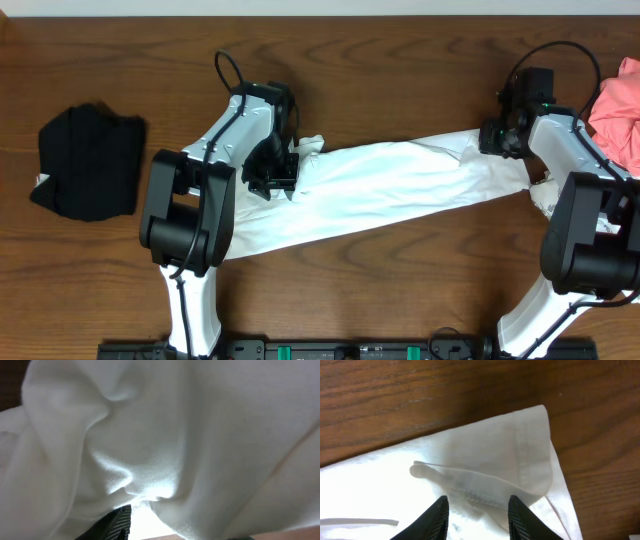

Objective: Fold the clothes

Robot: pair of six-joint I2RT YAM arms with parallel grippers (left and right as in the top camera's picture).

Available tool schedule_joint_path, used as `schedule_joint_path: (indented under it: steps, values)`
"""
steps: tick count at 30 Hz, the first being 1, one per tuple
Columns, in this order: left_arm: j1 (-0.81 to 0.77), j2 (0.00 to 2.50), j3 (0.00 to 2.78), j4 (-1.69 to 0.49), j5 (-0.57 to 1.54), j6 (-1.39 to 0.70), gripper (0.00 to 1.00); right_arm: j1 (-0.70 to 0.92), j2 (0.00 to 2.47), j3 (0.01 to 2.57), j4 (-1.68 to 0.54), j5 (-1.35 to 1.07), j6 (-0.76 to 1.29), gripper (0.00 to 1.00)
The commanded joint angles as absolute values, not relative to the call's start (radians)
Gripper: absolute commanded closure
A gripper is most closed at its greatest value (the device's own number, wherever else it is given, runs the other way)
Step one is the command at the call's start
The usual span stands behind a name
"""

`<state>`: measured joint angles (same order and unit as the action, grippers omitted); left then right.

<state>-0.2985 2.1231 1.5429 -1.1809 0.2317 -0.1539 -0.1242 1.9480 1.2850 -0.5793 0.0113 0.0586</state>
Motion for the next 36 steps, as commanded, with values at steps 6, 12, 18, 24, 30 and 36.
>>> schedule_joint_path:
  steps: [6, 12, 18, 24, 30, 36]
  values:
    - [-0.299, 2.118, 1.541, -1.187, 0.216, -0.155, 0.55, -0.125, 1.97, 1.264, -0.582, -0.013, 0.02, 0.64]
    - [-0.299, 2.118, 1.541, -1.187, 0.216, -0.155, 0.55, -0.124, 1.97, 1.263, -0.622, -0.053, -0.007, 0.67]
    - [-0.299, 2.118, 1.541, -1.187, 0.216, -0.155, 0.55, -0.124, 1.97, 1.263, -0.638, -0.072, -0.033, 0.89]
    - [-0.299, 2.118, 1.541, -1.187, 0.216, -0.155, 0.55, -0.125, 1.969, 1.263, -0.591, -0.072, -0.03, 0.99]
    - [-0.299, 2.118, 1.541, -1.187, 0.216, -0.155, 0.55, -0.144, 1.967, 1.263, -0.418, -0.073, 0.116, 0.99]
    - [-0.299, 2.118, 1.541, -1.187, 0.216, -0.155, 0.55, -0.152, 1.968, 1.263, -0.303, -0.087, 0.172, 0.99]
